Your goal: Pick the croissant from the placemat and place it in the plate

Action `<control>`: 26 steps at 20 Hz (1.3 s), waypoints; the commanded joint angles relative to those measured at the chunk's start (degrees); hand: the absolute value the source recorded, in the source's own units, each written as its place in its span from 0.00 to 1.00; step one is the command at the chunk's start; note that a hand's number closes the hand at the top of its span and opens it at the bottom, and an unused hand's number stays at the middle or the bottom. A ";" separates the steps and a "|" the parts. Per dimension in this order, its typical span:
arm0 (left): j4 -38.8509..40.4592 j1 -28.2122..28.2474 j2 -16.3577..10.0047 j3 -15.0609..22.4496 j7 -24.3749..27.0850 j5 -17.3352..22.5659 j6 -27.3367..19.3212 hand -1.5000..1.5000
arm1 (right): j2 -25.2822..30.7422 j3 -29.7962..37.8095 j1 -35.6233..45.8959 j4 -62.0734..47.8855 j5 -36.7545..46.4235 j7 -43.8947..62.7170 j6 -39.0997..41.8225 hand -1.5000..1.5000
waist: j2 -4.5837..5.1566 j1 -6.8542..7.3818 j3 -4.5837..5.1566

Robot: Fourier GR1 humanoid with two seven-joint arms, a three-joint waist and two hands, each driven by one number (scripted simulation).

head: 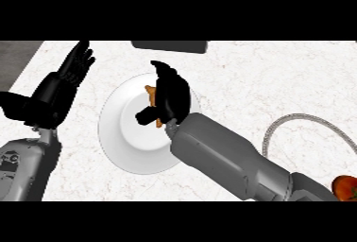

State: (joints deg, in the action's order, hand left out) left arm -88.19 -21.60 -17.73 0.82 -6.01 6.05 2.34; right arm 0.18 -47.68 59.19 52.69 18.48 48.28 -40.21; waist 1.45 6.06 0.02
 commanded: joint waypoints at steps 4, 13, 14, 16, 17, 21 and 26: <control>0.09 -0.60 -1.03 -0.98 -0.64 0.53 1.04 0.50 | -0.17 1.99 1.31 -1.60 -4.88 -5.87 -17.18 0.00 | -0.08 0.10 -0.04; -0.81 1.84 -0.32 -2.08 -0.64 -0.77 -0.94 0.50 | -0.17 4.96 -0.40 2.59 -13.81 -13.01 -24.58 0.00 | -1.14 -3.54 -0.03; -0.81 0.41 -2.32 -4.65 -2.20 0.65 -0.38 0.50 | -0.17 6.81 -2.86 5.62 -12.65 -14.72 -23.33 0.00 | -1.44 -5.01 -0.06; -1.92 5.08 -0.94 -3.26 0.79 -0.25 0.01 0.50 | -0.17 8.43 -9.48 6.56 -13.01 -21.10 -23.56 0.00 | -1.34 -5.29 -0.06; -5.21 6.16 -3.12 -5.82 -2.75 2.41 0.91 0.50 | 2.92 8.66 -12.03 12.11 -12.81 -19.74 -22.35 0.00 | -1.80 -5.84 -0.08; -3.46 3.28 0.59 -2.64 -2.20 -2.43 -2.59 0.50 | 4.67 9.44 -21.35 18.77 -13.21 -27.46 -19.36 0.00 | -1.49 -6.31 -0.09; -2.40 3.67 -1.35 -5.74 -1.31 -0.28 0.48 0.50 | 15.12 11.10 -30.52 31.79 -14.14 -29.04 -12.36 0.00 | -1.53 -6.59 -0.06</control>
State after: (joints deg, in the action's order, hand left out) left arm -90.72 -17.20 -18.92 -3.94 -7.44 5.45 2.30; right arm 9.99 -37.80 36.51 77.03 5.80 23.80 -56.59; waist -0.12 -0.25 -0.02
